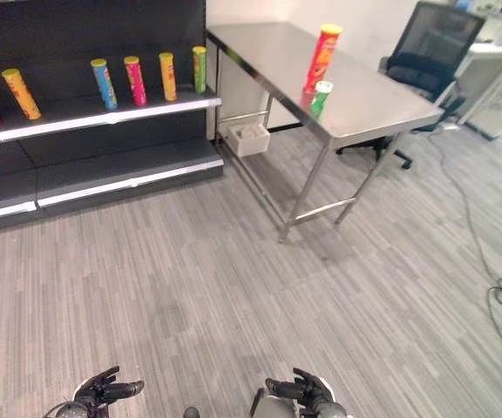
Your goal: Put the goods on the table back onto the shelves and tidy them up.
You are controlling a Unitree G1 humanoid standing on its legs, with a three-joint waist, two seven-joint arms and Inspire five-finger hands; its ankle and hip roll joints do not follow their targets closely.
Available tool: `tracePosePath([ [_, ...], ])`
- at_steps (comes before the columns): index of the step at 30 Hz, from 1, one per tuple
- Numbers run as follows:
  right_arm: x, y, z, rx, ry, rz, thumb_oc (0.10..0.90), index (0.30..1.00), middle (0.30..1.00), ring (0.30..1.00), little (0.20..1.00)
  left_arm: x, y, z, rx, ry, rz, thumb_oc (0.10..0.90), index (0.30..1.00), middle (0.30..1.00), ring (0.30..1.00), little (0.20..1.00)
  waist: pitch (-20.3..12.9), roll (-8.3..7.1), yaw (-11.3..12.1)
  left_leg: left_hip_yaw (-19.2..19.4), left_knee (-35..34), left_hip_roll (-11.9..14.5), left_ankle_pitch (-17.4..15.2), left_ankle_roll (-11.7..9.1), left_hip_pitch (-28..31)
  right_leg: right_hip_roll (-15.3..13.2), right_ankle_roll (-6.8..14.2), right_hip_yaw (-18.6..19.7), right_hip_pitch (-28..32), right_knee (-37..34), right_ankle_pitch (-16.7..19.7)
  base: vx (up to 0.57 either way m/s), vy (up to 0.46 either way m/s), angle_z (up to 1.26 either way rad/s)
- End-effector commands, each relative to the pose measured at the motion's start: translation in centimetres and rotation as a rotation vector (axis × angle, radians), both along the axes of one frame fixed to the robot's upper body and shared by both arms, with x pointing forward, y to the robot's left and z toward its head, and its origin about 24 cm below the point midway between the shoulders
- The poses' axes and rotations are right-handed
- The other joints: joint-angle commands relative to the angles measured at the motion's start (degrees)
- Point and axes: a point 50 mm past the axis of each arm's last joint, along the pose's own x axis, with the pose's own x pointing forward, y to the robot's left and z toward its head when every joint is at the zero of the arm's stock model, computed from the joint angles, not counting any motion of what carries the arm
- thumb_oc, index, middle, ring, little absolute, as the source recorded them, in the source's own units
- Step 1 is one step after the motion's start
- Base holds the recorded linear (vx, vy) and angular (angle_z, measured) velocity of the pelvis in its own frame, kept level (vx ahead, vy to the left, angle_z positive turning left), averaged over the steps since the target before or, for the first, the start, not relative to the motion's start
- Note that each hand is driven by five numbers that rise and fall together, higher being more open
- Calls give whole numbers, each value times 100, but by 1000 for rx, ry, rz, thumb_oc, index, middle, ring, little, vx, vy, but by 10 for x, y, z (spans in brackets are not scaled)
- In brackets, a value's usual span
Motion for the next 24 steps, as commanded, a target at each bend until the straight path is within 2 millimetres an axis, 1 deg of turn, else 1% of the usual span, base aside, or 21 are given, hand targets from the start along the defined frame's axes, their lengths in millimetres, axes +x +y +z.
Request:
tracePosePath([
  [1, -3, -15, 2, -54, 24, -8, 800, 900, 900, 900, 900, 16, 9, 9, 52, -61, -71, 800, 900, 900, 900, 900, 317, -230, -45, -324, 8, 160, -69, -561, -144, 354, 527, 320, 955, -1774, 1213, 437, -65, 39],
  [2, -4, -16, 2, -60, 30, 1, 800, 900, 900, 900, 900, 17, 10, 9, 58, -55, -87, 800, 900, 900, 900, 900, 281, -247, -87, -314, 8, 236, -195, -665, 9, 276, 691, 178, 595, -1910, 1315, 595, -89, 45],
  [3, -3, -16, 2, -63, 27, 7, 800, 900, 900, 900, 900, 16, 9, 9, 55, -57, -87, 800, 900, 900, 900, 900, 258, -267, -98, -331, 8, 245, -260, -696, 100, 235, 715, 55, 597, -1910, 1381, 577, -81, 40],
  [4, -4, -17, 2, -65, 28, 5, 800, 900, 900, 900, 900, 15, 7, 8, 49, -51, -90, 800, 900, 900, 900, 900, 237, -287, -112, -393, 8, 246, -300, -712, 172, 229, 698, -26, 666, -1910, 1441, 425, -83, 16],
  [5, -5, -17, 2, -61, 30, 2, 800, 900, 900, 900, 900, 14, 5, 7, 47, -46, -98, 800, 900, 900, 900, 900, 196, -295, -120, -457, 8, 273, -333, -733, 264, 246, 653, -60, 732, -1910, 1414, 271, -59, 13],
  [8, -5, -17, 2, -61, 30, 2, 800, 900, 900, 900, 900, 13, 5, 7, 47, -46, -98, 800, 900, 900, 900, 900, 201, -289, -127, -464, 8, 280, -336, -736, 273, 251, 653, -70, 745, -1910, 1409, 48, -14, 10],
  [9, -5, -17, 2, -61, 30, 2, 800, 900, 900, 900, 900, 13, 5, 7, 47, -46, -98, 800, 900, 900, 900, 900, 201, -289, -127, -464, 8, 280, -336, -736, 273, 251, 653, -70, 745, -1910, 1409, 798, -372, -16],
  [10, -5, -29, 6, -74, 14, -34, 800, 900, 900, 900, 900, 15, -4, 5, 21, -50, -117, 800, 900, 900, 900, 900, -31, -120, -235, -695, 935, 807, -19, -1079, 360, 709, 311, -64, 1245, -1910, 1228, 902, -459, -17],
  [11, -3, -29, 7, -70, -1, -36, 800, 900, 900, 900, 900, 17, -4, 6, 23, -55, -122, 800, 900, 900, 900, 900, -70, -107, -299, -660, 1328, 948, 230, -1205, 241, 794, 211, -123, 1333, -1910, 1114, 1007, -546, 48],
  [12, 0, -30, 8, -71, -16, -34, 800, 900, 900, 900, 900, 19, -5, 7, 21, -64, -132, 800, 900, 900, 900, 900, -65, -106, -306, -639, 1895, 1081, 483, -1298, 19, 895, 80, -141, 1482, -1910, 916, 317, -278, 110],
  [13, 2, -31, 10, -73, -28, -35, 800, 900, 900, 900, 900, 23, -6, 8, 17, -80, -134, 800, 900, 900, 900, 900, 2, -110, -286, -698, 2713, 1219, 780, -1365, -273, 1026, -80, -113, 1665, -1910, 728, 291, -273, 139],
  [14, 4, -31, 11, -75, -38, -38, 800, 900, 900, 900, 900, 26, -7, 10, 13, -91, -129, 800, 900, 900, 900, 900, 85, -133, -257, -710, 3290, 1289, 985, -1380, -575, 1079, -191, -106, 1819, -1910, 596, 182, -186, 101],
  [15, 4, -31, 11, -74, -39, -38, 800, 900, 900, 900, 900, 26, -6, 10, 14, -91, -129, 800, 900, 900, 900, 900, 70, -152, -275, -724, 3282, 1267, 1005, -1374, -600, 1056, -189, -120, 1801, -1910, 599, 183, -203, 13],
  [16, 11, -33, 15, -83, -59, -35, 800, 900, 900, 900, 900, 27, -7, 10, 11, -91, -117, 800, 900, 900, 900, 900, 262, -239, -193, -695, 3855, 1337, 1140, -1278, -1069, 1044, -302, -116, 1983, -1910, 413, 103, -121, -41],
  [17, 11, -33, 15, -83, -60, -36, 800, 900, 900, 900, 900, 27, -8, 10, 11, -92, -117, 800, 900, 900, 900, 900, 267, -219, -196, -708, 3898, 1359, 1114, -1282, -1088, 1065, -305, -123, 1986, -1910, 412, 107, -120, -69],
  [21, 11, -33, 15, -83, -60, -36, 800, 900, 900, 900, 900, 27, -8, 10, 10, -92, -117, 800, 900, 900, 900, 900, 267, -218, -197, -709, 3900, 1360, 1113, -1282, -1089, 1065, -305, -124, 1986, -1910, 412, 31, -6, -30],
  [22, 14, -34, 16, -88, -66, -32, 800, 900, 900, 900, 900, 31, -10, 11, 1, -111, -118, 800, 900, 900, 900, 900, 369, -221, -114, -247, 3235, 1632, 911, -1190, -1465, 1016, -240, -111, 2115, -1910, 339, 253, 25, 23],
  [23, 17, -33, 18, -84, -85, -30, 800, 900, 900, 900, 900, 30, -12, 10, 1, -108, -130, 800, 900, 900, 900, 900, 370, -195, -94, 11, 2293, 1624, 766, -1175, -1612, 986, -159, -76, 2159, -1910, 283, 604, 201, 28],
  [24, 18, -35, 20, -92, -97, -13, 800, 900, 900, 900, 900, 20, -15, 6, 3, -73, -148, 800, 900, 900, 900, 900, 310, -34, 75, -419, 422, 1272, 1314, -1283, -1750, 1118, -124, 160, 2381, -1910, 66, 573, 257, 42],
])
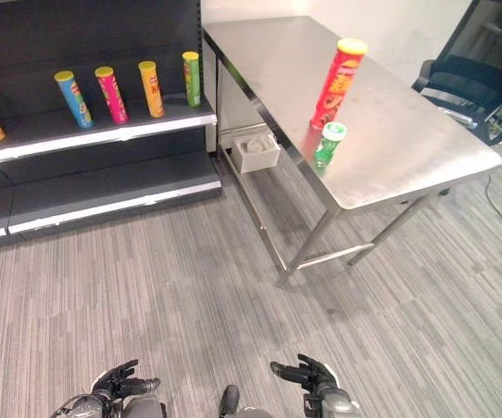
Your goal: Put the goods on the table back onto the shelves and tidy them up.
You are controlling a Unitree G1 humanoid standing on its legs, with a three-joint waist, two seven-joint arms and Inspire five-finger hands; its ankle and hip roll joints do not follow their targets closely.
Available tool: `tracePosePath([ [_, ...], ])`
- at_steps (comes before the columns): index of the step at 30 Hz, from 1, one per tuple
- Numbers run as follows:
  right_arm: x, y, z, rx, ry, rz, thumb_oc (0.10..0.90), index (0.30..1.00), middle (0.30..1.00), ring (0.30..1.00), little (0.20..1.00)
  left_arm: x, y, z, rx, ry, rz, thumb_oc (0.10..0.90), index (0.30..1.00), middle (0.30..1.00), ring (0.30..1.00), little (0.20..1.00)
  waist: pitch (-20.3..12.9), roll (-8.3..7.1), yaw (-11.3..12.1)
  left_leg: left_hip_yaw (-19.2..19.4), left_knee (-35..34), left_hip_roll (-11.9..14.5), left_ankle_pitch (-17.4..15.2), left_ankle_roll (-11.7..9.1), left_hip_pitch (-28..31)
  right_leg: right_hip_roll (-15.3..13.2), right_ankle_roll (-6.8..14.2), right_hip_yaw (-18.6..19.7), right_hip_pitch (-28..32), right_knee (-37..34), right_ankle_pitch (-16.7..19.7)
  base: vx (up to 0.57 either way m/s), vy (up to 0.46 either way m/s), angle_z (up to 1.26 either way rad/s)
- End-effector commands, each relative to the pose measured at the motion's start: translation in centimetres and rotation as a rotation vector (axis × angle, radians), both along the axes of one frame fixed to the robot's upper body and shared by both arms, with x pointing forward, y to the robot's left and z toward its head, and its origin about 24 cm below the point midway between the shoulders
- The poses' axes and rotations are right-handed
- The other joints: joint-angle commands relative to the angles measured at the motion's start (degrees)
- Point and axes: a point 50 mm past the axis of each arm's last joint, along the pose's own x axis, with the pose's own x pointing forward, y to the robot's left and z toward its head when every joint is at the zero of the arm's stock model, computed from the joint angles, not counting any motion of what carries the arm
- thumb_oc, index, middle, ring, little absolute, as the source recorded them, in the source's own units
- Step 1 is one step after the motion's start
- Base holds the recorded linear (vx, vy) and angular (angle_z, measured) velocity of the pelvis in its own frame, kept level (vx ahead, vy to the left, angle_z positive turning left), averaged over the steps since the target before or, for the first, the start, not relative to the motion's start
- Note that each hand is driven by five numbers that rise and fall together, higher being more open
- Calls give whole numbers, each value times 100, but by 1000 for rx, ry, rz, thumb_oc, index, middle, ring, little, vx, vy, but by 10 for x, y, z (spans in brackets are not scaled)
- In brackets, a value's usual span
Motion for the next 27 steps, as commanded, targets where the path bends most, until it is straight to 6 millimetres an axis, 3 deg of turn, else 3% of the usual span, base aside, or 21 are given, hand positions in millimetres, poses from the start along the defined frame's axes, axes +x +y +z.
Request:
tracePosePath([
  [1, 9, -22, 14, -54, -87, 1, 800, 900, 900, 900, 900, -14, 11, -2, 56, 35, -32, 800, 900, 900, 900, 900, -44, 405, 245, -374, -3033, -508, 1804, 118, 247, -150, 1063, 197, -6, -32, -132, 597, 272, -13],
  [4, 7, -24, 14, -61, -75, 3, 800, 900, 900, 900, 900, -16, 10, -3, 54, 43, -45, 800, 900, 900, 900, 900, -52, 484, 325, -458, -3308, -655, 2074, -19, 152, -52, 1026, 415, 351, -32, -329, 350, 154, -80],
  [5, 4, -24, 12, -62, -53, 8, 800, 900, 900, 900, 900, -18, 11, -4, 53, 47, -42, 800, 900, 900, 900, 900, -83, 476, 355, -442, -3293, -696, 1942, 63, 226, -62, 1074, 485, 429, -32, -378, 265, 135, -107],
  [14, 4, -24, 12, -62, -54, 8, 800, 900, 900, 900, 900, -18, 11, -4, 53, 47, -42, 800, 900, 900, 900, 900, -81, 476, 356, -440, -3293, -696, 1941, 63, 228, -62, 1074, 487, 431, -32, -378, 55, 93, -26],
  [15, 11, -3, 9, -16, -71, 57, 800, 900, 900, 900, 900, -15, 24, 0, 87, 45, -29, 800, 900, 900, 900, 900, -35, 341, 302, 136, -3309, -1046, 1186, 831, 1106, -920, 1612, 771, -703, 2716, 232, 395, 860, -6],
  [17, 19, -1, 13, -16, -103, 60, 800, 900, 900, 900, 900, -10, 29, 4, 105, 29, -33, 800, 900, 900, 900, 900, 157, 423, 236, 161, -3309, -1042, 1088, 936, 1242, -1058, 1547, 659, -1179, 3533, 399, 208, 552, -109],
  [22, 19, -1, 13, -16, -103, 60, 800, 900, 900, 900, 900, -10, 29, 4, 105, 29, -33, 800, 900, 900, 900, 900, 154, 421, 237, 162, -3309, -1044, 1089, 937, 1240, -1060, 1547, 662, -1185, 3538, 397, 36, 24, 5],
  [23, 16, -2, 11, -12, -92, 53, 800, 900, 900, 900, 900, -11, 33, 4, 116, 36, -41, 800, 900, 900, 900, 900, 140, 384, 256, 226, -3296, -1077, 888, 915, 1408, -1492, 1500, 113, -1060, 2957, 299, 382, -174, -32],
  [24, 21, -6, 14, -29, -96, 53, 800, 900, 900, 900, 900, -9, 34, 5, 117, 37, -37, 800, 900, 900, 900, 900, 88, 229, 307, 270, -3285, -1017, 727, 700, 1470, -1771, 1708, -194, -899, 948, 759, 529, -300, -34],
  [25, 25, -6, 15, -33, -101, 64, 800, 900, 900, 900, 900, -8, 37, 6, 122, 31, -29, 800, 900, 900, 900, 900, 73, 150, 282, 235, -3309, -961, 672, 604, 1568, -1835, 1890, 79, -1089, 365, 1223, 445, -421, -77],
  [26, 25, -6, 15, -37, -101, 69, 800, 900, 900, 900, 900, -8, 38, 6, 126, 31, -28, 800, 900, 900, 900, 900, 61, 114, 287, 247, -3309, -888, 633, 540, 1641, -1866, 1953, 84, -1141, 237, 1351, 647, -615, -78],
  [27, 7, -8, 7, -38, -32, 84, 800, 900, 900, 900, 900, -11, 33, 4, 114, 40, -37, 800, 900, 900, 900, 900, -104, -2, 265, 103, -3204, -568, 558, 337, 1814, -1541, 1854, 12, -868, 228, 1072, 500, -489, -31],
])
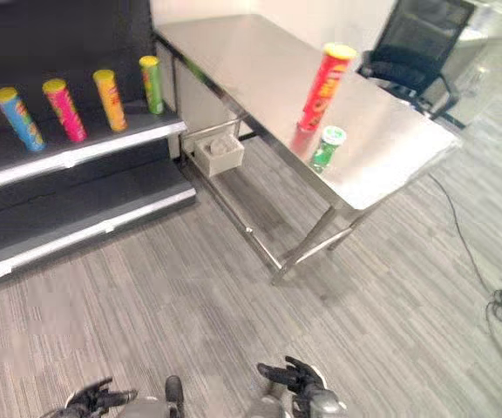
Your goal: Put the goods on the table back onto the shelves and tidy them up.
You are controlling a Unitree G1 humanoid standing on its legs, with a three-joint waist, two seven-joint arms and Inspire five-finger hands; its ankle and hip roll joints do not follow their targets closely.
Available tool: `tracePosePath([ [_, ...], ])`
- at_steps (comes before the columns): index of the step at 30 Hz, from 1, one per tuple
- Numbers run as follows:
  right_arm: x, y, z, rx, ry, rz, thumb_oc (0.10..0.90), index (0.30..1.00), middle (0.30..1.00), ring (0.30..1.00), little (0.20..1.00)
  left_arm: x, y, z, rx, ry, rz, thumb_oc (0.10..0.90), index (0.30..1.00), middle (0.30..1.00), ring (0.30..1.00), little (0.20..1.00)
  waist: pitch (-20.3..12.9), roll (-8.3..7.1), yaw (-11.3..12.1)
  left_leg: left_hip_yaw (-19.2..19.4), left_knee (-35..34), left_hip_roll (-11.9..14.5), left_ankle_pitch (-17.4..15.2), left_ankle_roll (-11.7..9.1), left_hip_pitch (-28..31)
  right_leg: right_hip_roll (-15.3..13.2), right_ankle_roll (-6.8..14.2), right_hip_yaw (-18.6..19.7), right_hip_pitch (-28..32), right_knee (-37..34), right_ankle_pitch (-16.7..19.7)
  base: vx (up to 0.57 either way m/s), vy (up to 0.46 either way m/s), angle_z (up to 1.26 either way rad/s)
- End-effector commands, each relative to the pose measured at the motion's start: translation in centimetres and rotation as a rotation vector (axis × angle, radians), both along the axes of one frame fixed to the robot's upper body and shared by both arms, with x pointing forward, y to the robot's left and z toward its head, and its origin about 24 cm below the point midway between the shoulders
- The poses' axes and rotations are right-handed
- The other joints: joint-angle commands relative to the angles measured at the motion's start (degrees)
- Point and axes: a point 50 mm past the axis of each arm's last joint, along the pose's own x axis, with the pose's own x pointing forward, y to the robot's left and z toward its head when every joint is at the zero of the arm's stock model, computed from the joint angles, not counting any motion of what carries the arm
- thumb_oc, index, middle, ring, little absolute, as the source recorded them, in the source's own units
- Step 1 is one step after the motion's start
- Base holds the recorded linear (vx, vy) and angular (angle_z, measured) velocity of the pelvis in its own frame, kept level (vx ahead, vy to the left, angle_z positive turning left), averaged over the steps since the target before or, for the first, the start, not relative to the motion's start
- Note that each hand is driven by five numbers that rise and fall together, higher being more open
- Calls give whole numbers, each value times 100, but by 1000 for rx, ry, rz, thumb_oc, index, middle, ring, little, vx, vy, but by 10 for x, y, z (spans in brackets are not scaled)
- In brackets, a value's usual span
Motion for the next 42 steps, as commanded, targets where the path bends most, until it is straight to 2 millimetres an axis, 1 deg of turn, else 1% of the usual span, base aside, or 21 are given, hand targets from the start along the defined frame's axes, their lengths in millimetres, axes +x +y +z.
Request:
tracePosePath([
  [1, -4, -23, 6, -83, 1, 52, 800, 900, 900, 900, 900, 13, -2, 8, 37, -69, -135, 800, 900, 900, 900, 900, -335, -178, 6, -559, -799, 542, 342, -583, 974, 846, -244, 178, 464, 345, 393, 420, -411, 6],
  [2, -4, -23, 6, -83, 1, 52, 800, 900, 900, 900, 900, 13, -2, 8, 37, -69, -135, 800, 900, 900, 900, 900, -336, -178, 5, -559, -799, 542, 342, -583, 974, 846, -244, 178, 463, 345, 393, 134, -223, 34],
  [3, -10, -28, 4, -96, 30, 48, 800, 900, 900, 900, 900, 15, -5, 7, 23, -78, -133, 800, 900, 900, 900, 900, -371, -135, 12, -701, -451, 786, 339, -675, 855, 1063, -388, 56, 607, 316, 185, 134, -223, 57],
  [6, -11, -30, 4, -101, 37, 43, 800, 900, 900, 900, 900, 15, -7, 7, 15, -80, -131, 800, 900, 900, 900, 900, -367, -106, 11, -756, -340, 874, 427, -713, 794, 1174, -453, 18, 665, 260, 126, 137, -254, 31],
  [7, -10, -34, 6, -113, 25, 44, 800, 900, 900, 900, 900, 16, -12, 6, 0, -85, -119, 800, 900, 900, 900, 900, -367, -17, 31, -905, -192, 1084, 692, -837, 740, 1454, -604, -36, 821, 139, -69, 135, -259, -7],
  [9, -10, -34, 7, -113, 25, 44, 800, 900, 900, 900, 900, 16, -12, 6, -1, -85, -119, 800, 900, 900, 900, 900, -370, -13, 23, -914, -191, 1089, 693, -841, 734, 1459, -607, -45, 822, 139, -71, 197, -399, 14],
  [10, -14, -40, 8, -115, 20, 13, 800, 900, 900, 900, 900, 18, -13, 7, -12, -101, -90, 800, 900, 900, 900, 900, -316, 159, -21, -979, 774, 1605, 1509, -987, 410, 1947, -1008, -173, 1154, 85, -555, 277, -610, 3],
  [13, -16, -40, 7, -114, 23, 13, 800, 900, 900, 900, 900, 16, -13, 6, -17, -96, -83, 800, 900, 900, 900, 900, -246, 119, -5, -993, 1371, 1631, 1553, -933, 190, 2035, -1123, -202, 1265, 85, -679, 126, -328, 26],
  [16, -18, -44, 7, -120, 36, -6, 800, 900, 900, 900, 900, 12, -18, 3, -33, -75, -82, 800, 900, 900, 900, 900, -180, 126, 23, -958, 1590, 1310, 1328, -802, -238, 2051, -1136, -190, 1377, 85, -798, 62, -113, -3],
  [19, -18, -44, 7, -120, 36, -6, 800, 900, 900, 900, 900, 12, -18, 3, -33, -75, -82, 800, 900, 900, 900, 900, -183, 126, 23, -958, 1590, 1309, 1328, -801, -241, 2050, -1136, -190, 1375, 85, -798, 5, -6, 2],
  [20, -17, -45, 7, -124, 34, -8, 800, 900, 900, 900, 900, 12, -21, 2, -37, -72, -95, 800, 900, 900, 900, 900, -162, 110, 60, -945, 1369, 1032, 1132, -752, -539, 1997, -1099, -152, 1343, 85, -802, 205, 94, 17],
  [21, -13, -44, 10, -133, 16, 12, 800, 900, 900, 900, 900, 9, -25, -1, -42, -52, -109, 800, 900, 900, 900, 900, -166, 241, 203, -1124, -288, 431, 1373, -709, -748, 2156, -1014, 25, 1376, 85, -864, 205, 94, 21],
  [22, -13, -44, 9, -133, 16, 12, 800, 900, 900, 900, 900, 9, -25, -1, -42, -52, -109, 800, 900, 900, 900, 900, -168, 241, 202, -1125, -288, 431, 1374, -709, -750, 2156, -1014, 24, 1374, 85, -864, 336, 131, -3],
  [23, -14, -45, 9, -143, 23, 15, 800, 900, 900, 900, 900, 6, -27, -2, -43, -42, -116, 800, 900, 900, 900, 900, -160, 333, 288, -1457, -811, 233, 1681, -804, -855, 2290, -1023, 126, 1507, 85, -963, 325, 71, -66],
  [24, -14, -44, 9, -140, 20, 19, 800, 900, 900, 900, 900, 4, -26, -3, -45, -33, -113, 800, 900, 900, 900, 900, -177, 404, 287, -1510, -906, 164, 1843, -921, -1013, 2423, -1078, 259, 1665, 85, -1076, 391, 97, -92],
  [28, -19, -40, 5, -128, 37, 19, 800, 900, 900, 900, 900, -2, -25, -5, -43, -17, -109, 800, 900, 900, 900, 900, -262, 380, 315, -1316, -906, 217, 1843, -800, -816, 2437, -1076, 347, 1852, 85, -1199, 216, 91, -88],
  [30, -14, -32, 4, -113, 32, 36, 800, 900, 900, 900, 900, -1, -22, -4, -37, -22, -101, 800, 900, 900, 900, 900, -383, 242, 346, -1055, -906, 215, 1638, -662, -616, 2230, -972, 428, 1967, 85, -1247, 278, 199, -39],
  [35, -12, -29, 4, -107, 26, 40, 800, 900, 900, 900, 900, -1, -20, -3, -34, -24, -96, 800, 900, 900, 900, 900, -414, 199, 358, -973, -906, 194, 1560, -597, -550, 2152, -924, 466, 2010, 103, -1240, 145, 138, -25],
  [36, -3, -20, 5, -85, 4, 60, 800, 900, 900, 900, 900, 7, -10, 2, -4, -52, -80, 800, 900, 900, 900, 900, -431, 34, 399, -718, -906, 22, 1173, -249, -290, 1798, -697, 648, 1717, 828, -1292, 348, 422, -5],
  [39, -2, -19, 5, -81, 5, 56, 800, 900, 900, 900, 900, 9, -8, 4, 2, -61, -79, 800, 900, 900, 900, 900, -440, 25, 423, -712, -906, -37, 1074, -164, -240, 1738, -634, 702, 1547, 1134, -1277, 194, 256, -39],
  [42, 1, -18, 6, -76, -9, 54, 800, 900, 900, 900, 900, 11, -3, 6, 19, -59, -91, 800, 900, 900, 900, 900, -374, 13, 398, -733, -906, -179, 904, 8, -87, 1563, -511, 756, 1117, 2003, -985, 79, 156, -5],
])
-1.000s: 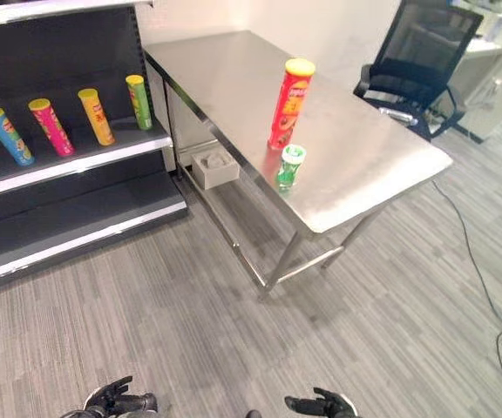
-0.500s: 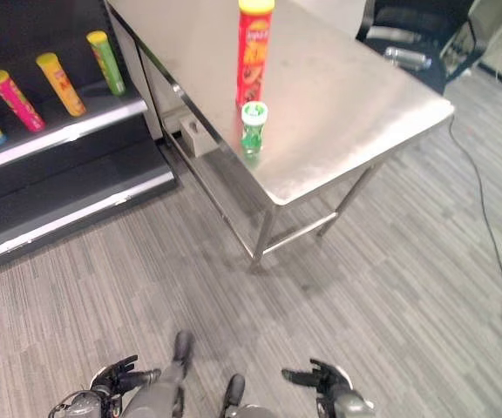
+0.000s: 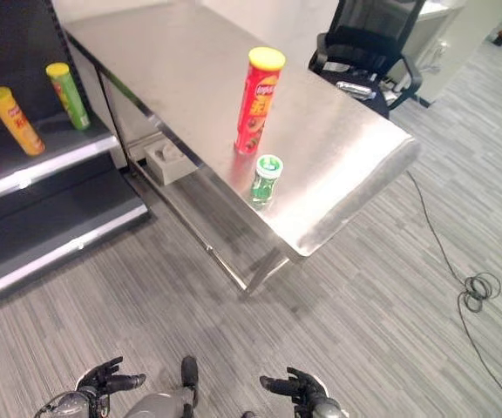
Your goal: Put the goods on the table back onto the shelves and tidy them up.
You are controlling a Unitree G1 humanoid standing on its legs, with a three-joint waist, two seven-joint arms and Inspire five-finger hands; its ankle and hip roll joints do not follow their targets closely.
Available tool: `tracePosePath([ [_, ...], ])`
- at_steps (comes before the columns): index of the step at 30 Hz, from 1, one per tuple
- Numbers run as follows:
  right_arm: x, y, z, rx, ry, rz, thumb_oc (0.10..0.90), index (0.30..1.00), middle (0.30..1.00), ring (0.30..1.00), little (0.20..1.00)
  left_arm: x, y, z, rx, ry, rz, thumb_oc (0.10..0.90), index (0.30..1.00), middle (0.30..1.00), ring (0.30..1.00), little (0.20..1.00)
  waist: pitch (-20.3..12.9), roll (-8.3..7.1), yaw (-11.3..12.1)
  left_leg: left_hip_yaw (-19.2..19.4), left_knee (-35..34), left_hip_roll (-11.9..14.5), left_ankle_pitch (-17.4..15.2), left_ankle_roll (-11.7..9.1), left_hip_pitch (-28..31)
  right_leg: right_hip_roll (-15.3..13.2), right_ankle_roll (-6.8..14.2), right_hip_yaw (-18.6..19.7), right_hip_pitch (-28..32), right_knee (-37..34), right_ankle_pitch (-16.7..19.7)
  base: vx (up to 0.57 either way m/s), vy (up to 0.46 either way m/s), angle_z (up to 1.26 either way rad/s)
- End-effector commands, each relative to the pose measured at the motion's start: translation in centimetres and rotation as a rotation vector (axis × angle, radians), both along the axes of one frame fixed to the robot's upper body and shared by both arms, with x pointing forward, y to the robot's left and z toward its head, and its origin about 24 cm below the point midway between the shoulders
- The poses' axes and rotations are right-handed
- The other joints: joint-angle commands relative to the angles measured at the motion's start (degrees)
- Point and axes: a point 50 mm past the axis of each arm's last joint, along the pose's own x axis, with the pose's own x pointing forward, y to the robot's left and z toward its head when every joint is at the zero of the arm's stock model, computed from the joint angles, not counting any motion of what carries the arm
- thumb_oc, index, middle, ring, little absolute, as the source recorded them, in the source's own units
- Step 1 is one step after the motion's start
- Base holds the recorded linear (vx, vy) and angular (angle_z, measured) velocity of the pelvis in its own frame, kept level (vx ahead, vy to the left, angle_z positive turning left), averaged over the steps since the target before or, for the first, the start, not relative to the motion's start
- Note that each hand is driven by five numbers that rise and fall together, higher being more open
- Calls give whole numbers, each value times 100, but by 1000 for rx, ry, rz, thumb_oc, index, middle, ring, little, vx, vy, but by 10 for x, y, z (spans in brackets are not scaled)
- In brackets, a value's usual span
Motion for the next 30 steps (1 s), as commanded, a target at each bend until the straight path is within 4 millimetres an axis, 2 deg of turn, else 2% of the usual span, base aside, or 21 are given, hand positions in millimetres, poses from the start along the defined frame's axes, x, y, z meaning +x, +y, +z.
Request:
tracePosePath([
  [1, 18, -24, 15, -64, -87, 5, 800, 900, 900, 900, 900, 3, 10, 5, 40, -22, -24, 800, 900, 900, 900, 900, 62, -73, 41, -343, 43, 318, 49, -328, 140, -199, 285, 45, -167, 787, 240, 98, 220, -7],
  [2, 20, -24, 16, -61, -97, 4, 800, 900, 900, 900, 900, 2, 11, 5, 41, -18, -22, 800, 900, 900, 900, 900, 99, -59, 11, -350, 43, 267, -27, -265, 245, -267, 322, 84, -379, 1210, 513, 61, 143, -12],
  [3, 20, -24, 16, -61, -97, 4, 800, 900, 900, 900, 900, 2, 11, 5, 41, -18, -22, 800, 900, 900, 900, 900, 98, -59, 11, -350, 43, 267, -27, -265, 245, -267, 322, 85, -379, 1210, 513, 73, 241, -2],
  [4, 22, -25, 18, -64, -111, 1, 800, 900, 900, 900, 900, 0, 11, 4, 41, -10, -21, 800, 900, 900, 900, 900, 240, -13, -49, -341, 43, 182, -147, -146, 445, -505, 383, 31, -742, 1961, 1082, 43, 166, 13],
  [6, 22, -25, 18, -64, -111, 1, 800, 900, 900, 900, 900, 0, 11, 4, 41, -10, -21, 800, 900, 900, 900, 900, 236, -12, -47, -339, 43, 183, -147, -146, 441, -503, 383, 33, -747, 1960, 1083, 61, 145, 10],
  [7, 20, -26, 19, -65, -114, -4, 800, 900, 900, 900, 900, -2, 13, 4, 41, -6, -23, 800, 900, 900, 900, 900, 304, 51, -80, -322, 43, 160, -269, -97, 609, -734, 351, -248, -896, 2335, 1160, 79, 125, 3],
  [8, 20, -26, 19, -65, -114, -4, 800, 900, 900, 900, 900, -2, 13, 4, 41, -6, -23, 800, 900, 900, 900, 900, 306, 48, -82, -323, 43, 156, -268, -96, 611, -738, 352, -248, -896, 2341, 1156, 249, 127, 8],
  [9, 18, -30, 18, -69, -106, -22, 800, 900, 900, 900, 900, 1, 14, 5, 43, -12, -36, 800, 900, 900, 900, 900, 348, 34, -97, -381, 43, 127, -402, -145, 783, -810, 301, -519, -1051, 1532, 938, 203, -31, -5],
  [11, 19, -32, 20, -75, -110, -25, 800, 900, 900, 900, 900, 2, 13, 5, 47, -10, -48, 800, 900, 900, 900, 900, 374, 24, -131, -431, 43, 146, -458, -230, 849, -787, 294, -672, -964, 645, 910, 178, -80, -28],
  [12, 20, -33, 20, -78, -109, -28, 800, 900, 900, 900, 900, 3, 12, 5, 50, -9, -56, 800, 900, 900, 900, 900, 359, -11, -152, -455, 43, 137, -486, -285, 858, -712, 315, -643, -1004, 80, 982, 136, -105, -11],
  [14, 18, -34, 19, -81, -107, -29, 800, 900, 900, 900, 900, 3, 14, 6, 60, -9, -68, 800, 900, 900, 900, 900, 369, -82, -224, -575, 43, 127, -544, -357, 942, -555, 402, -264, -1119, -521, 1198, 138, -94, 22],
  [21, 18, -34, 19, -81, -107, -29, 800, 900, 900, 900, 900, 3, 14, 6, 60, -9, -68, 800, 900, 900, 900, 900, 366, -82, -224, -575, 43, 127, -543, -357, 938, -555, 402, -264, -1122, -522, 1199, 30, -17, 30],
  [22, 13, -36, 18, -94, -86, -20, 800, 900, 900, 900, 900, 4, 13, 6, 69, -6, -87, 800, 900, 900, 900, 900, 348, -130, -286, -787, 43, 130, -595, -387, 1060, -410, 409, 97, -1064, -725, 1184, 149, -84, -2],
  [23, 13, -36, 18, -94, -86, -20, 800, 900, 900, 900, 900, 4, 13, 6, 70, -6, -87, 800, 900, 900, 900, 900, 341, -135, -292, -791, 43, 126, -588, -387, 1048, -414, 409, 93, -1069, -735, 1193, 477, -426, 36],
  [24, 2, -40, 13, -100, -34, -33, 800, 900, 900, 900, 900, 6, 6, 4, 52, -7, -76, 800, 900, 900, 900, 900, 84, -183, -255, -990, 43, 345, -600, -555, 1038, -220, 263, -339, -605, -1183, 1001, 327, -345, 60],
  [29, 0, -40, 12, -98, -30, -37, 800, 900, 900, 900, 900, 6, 5, 4, 51, -8, -73, 800, 900, 900, 900, 900, 67, -185, -270, -1007, 43, 389, -601, -590, 1043, -186, 240, -379, -554, -1238, 980, 118, -127, 46],
  [30, -15, -40, 6, -98, 30, -55, 800, 900, 900, 900, 900, 5, 3, 2, 44, -3, -66, 800, 900, 900, 900, 900, -10, -178, -266, -1007, 43, 551, -580, -719, 1043, -75, 188, -500, -400, -1427, 910, 148, -174, -12],
])
